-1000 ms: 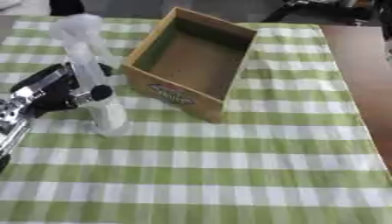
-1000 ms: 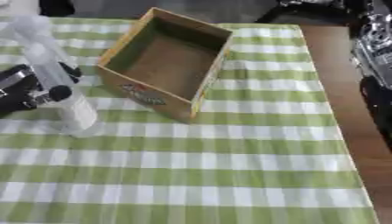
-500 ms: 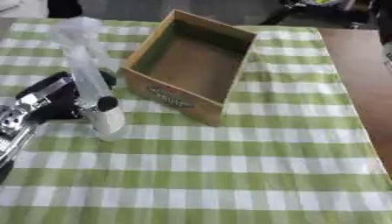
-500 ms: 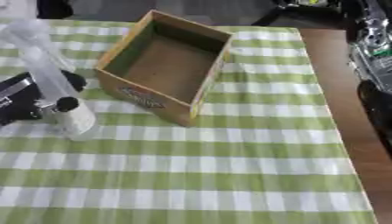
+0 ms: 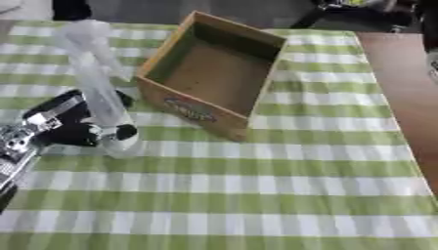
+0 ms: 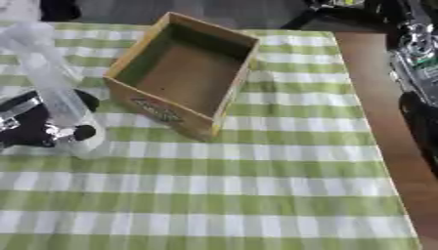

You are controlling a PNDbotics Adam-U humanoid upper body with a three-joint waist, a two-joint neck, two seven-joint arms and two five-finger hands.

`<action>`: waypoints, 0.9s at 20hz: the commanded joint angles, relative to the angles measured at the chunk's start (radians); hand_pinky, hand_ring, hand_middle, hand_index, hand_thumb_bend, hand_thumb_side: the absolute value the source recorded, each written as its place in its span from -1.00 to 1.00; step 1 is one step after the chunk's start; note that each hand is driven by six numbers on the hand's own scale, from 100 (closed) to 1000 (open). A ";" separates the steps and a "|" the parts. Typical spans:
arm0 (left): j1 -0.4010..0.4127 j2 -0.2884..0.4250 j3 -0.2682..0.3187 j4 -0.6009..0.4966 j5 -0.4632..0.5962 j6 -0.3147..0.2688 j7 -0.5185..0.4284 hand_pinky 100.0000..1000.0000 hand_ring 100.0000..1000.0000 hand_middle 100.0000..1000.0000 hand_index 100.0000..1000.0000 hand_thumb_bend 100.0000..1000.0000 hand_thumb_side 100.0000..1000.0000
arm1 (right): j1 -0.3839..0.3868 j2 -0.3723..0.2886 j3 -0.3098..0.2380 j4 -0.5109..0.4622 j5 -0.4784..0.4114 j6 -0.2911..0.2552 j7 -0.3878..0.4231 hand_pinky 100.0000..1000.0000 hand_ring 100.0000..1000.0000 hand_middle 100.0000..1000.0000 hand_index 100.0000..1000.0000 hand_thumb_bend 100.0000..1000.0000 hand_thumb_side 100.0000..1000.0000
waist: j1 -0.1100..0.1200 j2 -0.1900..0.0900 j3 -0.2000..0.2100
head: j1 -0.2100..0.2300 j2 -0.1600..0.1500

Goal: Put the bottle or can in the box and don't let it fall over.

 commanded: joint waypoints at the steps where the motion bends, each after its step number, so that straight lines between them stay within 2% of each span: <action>1: -0.010 0.015 0.003 -0.005 -0.007 -0.011 0.001 0.74 0.52 0.28 0.50 0.10 -0.37 | -0.019 -0.023 -0.013 -0.008 -0.004 -0.001 0.000 0.76 0.56 0.65 0.71 -1.00 0.58 | 0.000 -0.016 -0.002 | -0.001 -0.011; 6: -0.009 0.008 -0.002 0.005 -0.014 -0.026 0.001 0.74 0.51 0.28 0.48 0.09 -0.39 | -0.020 -0.023 -0.013 -0.008 -0.003 0.000 0.000 0.76 0.56 0.65 0.71 -1.00 0.58 | -0.002 -0.014 -0.004 | -0.001 -0.012; 12: -0.009 -0.002 -0.006 0.016 -0.016 -0.042 -0.007 0.73 0.52 0.40 0.50 0.08 -0.41 | -0.021 -0.022 -0.014 -0.007 -0.003 0.000 0.000 0.76 0.56 0.65 0.71 -1.00 0.58 | -0.004 -0.011 -0.006 | 0.002 -0.013; 15: -0.010 -0.007 -0.008 0.023 -0.014 -0.049 -0.009 0.73 0.51 0.36 0.46 0.05 -0.43 | -0.021 -0.022 -0.015 -0.007 -0.004 -0.001 -0.001 0.76 0.56 0.65 0.71 -1.00 0.58 | -0.004 -0.008 -0.007 | 0.002 -0.015; 18: -0.010 -0.012 -0.008 0.031 -0.014 -0.052 -0.006 0.71 0.48 0.24 0.37 -0.07 -0.50 | -0.022 -0.021 -0.016 -0.006 -0.005 -0.001 -0.001 0.76 0.56 0.65 0.71 -1.00 0.58 | -0.006 -0.004 -0.008 | 0.003 -0.017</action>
